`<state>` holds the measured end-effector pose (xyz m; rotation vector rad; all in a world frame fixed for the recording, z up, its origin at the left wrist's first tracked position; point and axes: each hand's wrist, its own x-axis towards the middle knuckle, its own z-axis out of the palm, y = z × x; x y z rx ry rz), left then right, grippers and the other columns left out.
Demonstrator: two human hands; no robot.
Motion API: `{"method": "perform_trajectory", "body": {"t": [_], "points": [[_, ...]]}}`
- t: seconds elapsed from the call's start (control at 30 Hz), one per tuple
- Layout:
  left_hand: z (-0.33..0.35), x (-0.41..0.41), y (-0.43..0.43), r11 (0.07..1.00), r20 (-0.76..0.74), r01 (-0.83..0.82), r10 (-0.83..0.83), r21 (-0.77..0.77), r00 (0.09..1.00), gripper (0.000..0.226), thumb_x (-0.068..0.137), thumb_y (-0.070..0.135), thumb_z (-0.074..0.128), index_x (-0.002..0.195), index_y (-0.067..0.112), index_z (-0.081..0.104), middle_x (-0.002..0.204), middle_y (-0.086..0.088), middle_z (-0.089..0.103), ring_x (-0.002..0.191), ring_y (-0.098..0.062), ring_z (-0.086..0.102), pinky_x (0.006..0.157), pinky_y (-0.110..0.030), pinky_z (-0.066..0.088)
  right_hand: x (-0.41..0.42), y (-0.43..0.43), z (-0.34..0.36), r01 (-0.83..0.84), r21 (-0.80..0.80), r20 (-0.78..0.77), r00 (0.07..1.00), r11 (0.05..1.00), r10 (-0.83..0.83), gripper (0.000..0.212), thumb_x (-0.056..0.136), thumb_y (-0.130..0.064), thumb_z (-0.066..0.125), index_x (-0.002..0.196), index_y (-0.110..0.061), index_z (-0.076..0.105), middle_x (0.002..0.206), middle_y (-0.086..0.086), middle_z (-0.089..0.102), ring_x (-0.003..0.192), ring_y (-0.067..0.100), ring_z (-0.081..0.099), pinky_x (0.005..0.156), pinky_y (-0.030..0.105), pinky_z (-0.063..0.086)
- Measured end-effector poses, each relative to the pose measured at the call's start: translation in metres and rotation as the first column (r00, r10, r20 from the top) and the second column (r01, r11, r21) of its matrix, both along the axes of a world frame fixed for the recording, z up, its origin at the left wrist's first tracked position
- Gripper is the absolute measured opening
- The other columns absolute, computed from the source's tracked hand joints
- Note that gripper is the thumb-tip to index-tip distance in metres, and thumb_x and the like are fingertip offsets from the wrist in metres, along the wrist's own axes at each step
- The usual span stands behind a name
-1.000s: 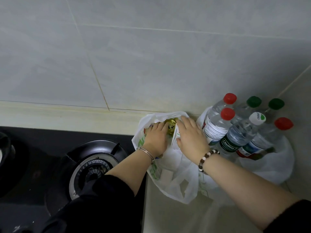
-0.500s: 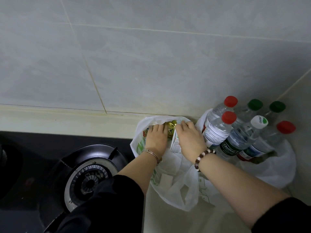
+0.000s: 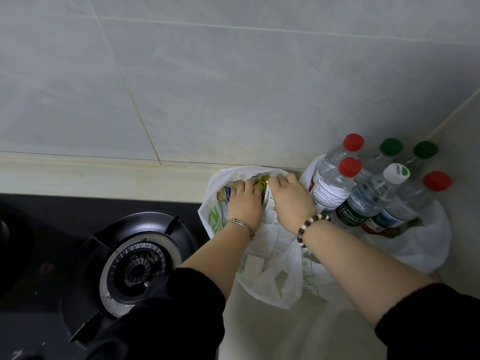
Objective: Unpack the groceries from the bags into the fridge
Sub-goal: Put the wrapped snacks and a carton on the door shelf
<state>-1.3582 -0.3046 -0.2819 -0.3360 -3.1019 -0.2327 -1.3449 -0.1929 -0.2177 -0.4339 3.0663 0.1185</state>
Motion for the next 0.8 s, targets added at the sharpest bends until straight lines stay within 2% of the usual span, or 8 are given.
{"method": "perform_trajectory", "body": {"t": [0.13,0.23,0.37,0.43,0.57,0.63,0.7,0.8], "points": [[0.001,0.007,-0.005,0.987,0.019,-0.058,0.056,0.151,0.998,0.02,0.088,-0.003,0.043,0.101,-0.003,0.058,0.125,-0.017,0.044,0.115,-0.031,0.041,0.082,-0.036,0.04,0.0,0.0,0.003,0.013,-0.016,0.006,1.0,1.0,-0.013,0.049,0.082,-0.005,0.062,0.124,-0.01,0.038,0.121,0.006,0.052,0.117,0.024,0.039,0.079,0.03,0.041],[-0.009,0.015,-0.013,0.97,0.0,-0.088,0.09,0.228,0.996,0.021,0.081,-0.008,0.048,0.097,-0.005,0.061,0.124,-0.02,0.049,0.111,-0.032,0.047,0.083,-0.037,0.041,0.0,0.001,0.002,0.014,-0.01,0.0,1.0,1.0,-0.014,0.049,0.082,-0.004,0.061,0.124,-0.01,0.038,0.121,0.006,0.052,0.117,0.023,0.039,0.073,0.028,0.037],[-0.012,0.021,-0.022,0.982,-0.165,0.008,0.024,0.187,0.986,0.027,0.04,-0.012,0.072,0.057,0.005,0.058,0.067,-0.011,0.057,0.058,-0.027,0.053,0.052,-0.024,0.032,0.001,0.001,0.001,0.011,-0.006,-0.009,1.0,1.0,-0.011,0.048,0.082,-0.004,0.062,0.123,-0.01,0.038,0.121,0.006,0.051,0.117,0.023,0.039,0.07,0.026,0.032],[-0.011,0.022,-0.028,0.965,-0.275,0.067,0.005,0.254,0.961,0.025,0.039,-0.012,0.07,0.051,0.005,0.056,0.057,-0.009,0.052,0.051,-0.025,0.049,0.048,-0.023,0.032,0.001,0.001,0.001,0.012,-0.013,-0.005,1.0,1.0,-0.012,0.046,0.082,-0.004,0.062,0.122,-0.01,0.038,0.121,0.006,0.051,0.117,0.023,0.039,0.071,0.027,0.035],[-0.022,0.03,-0.033,0.912,-0.395,0.136,0.03,0.386,0.918,0.009,0.071,0.003,0.061,0.062,0.005,0.06,0.063,-0.008,0.055,0.057,-0.026,0.049,0.05,-0.035,0.044,0.002,0.002,0.0,0.009,-0.018,-0.008,1.0,1.0,-0.009,0.046,0.082,-0.005,0.062,0.121,-0.009,0.038,0.122,0.006,0.05,0.118,0.023,0.038,0.069,0.027,0.031],[-0.02,0.032,-0.031,0.884,-0.235,-0.002,0.126,0.467,0.964,0.008,0.077,0.009,0.062,0.082,0.002,0.061,0.087,-0.013,0.059,0.073,-0.03,0.055,0.056,-0.036,0.046,0.002,0.003,-0.002,0.009,-0.02,-0.012,1.0,1.0,-0.009,0.048,0.081,-0.005,0.063,0.121,-0.01,0.037,0.123,0.006,0.05,0.118,0.022,0.038,0.068,0.027,0.031],[-0.016,0.029,-0.027,0.866,-0.022,-0.194,0.23,0.461,0.973,0.03,0.083,0.015,0.063,0.109,0.004,0.054,0.116,-0.014,0.053,0.092,-0.031,0.056,0.063,-0.034,0.043,0.002,0.003,-0.003,0.011,-0.02,-0.015,1.0,1.0,-0.011,0.048,0.081,-0.006,0.064,0.121,-0.01,0.038,0.122,0.005,0.05,0.118,0.022,0.038,0.069,0.027,0.034],[-0.014,0.024,-0.017,0.81,0.149,-0.331,0.297,0.485,0.943,0.059,0.087,0.018,0.06,0.138,0.008,0.032,0.137,-0.012,0.041,0.099,-0.033,0.058,0.066,-0.033,0.042,0.002,0.002,-0.003,0.015,-0.017,-0.009,1.0,1.0,-0.015,0.049,0.081,-0.006,0.065,0.121,-0.01,0.037,0.123,0.005,0.05,0.119,0.022,0.038,0.071,0.027,0.037]]}}
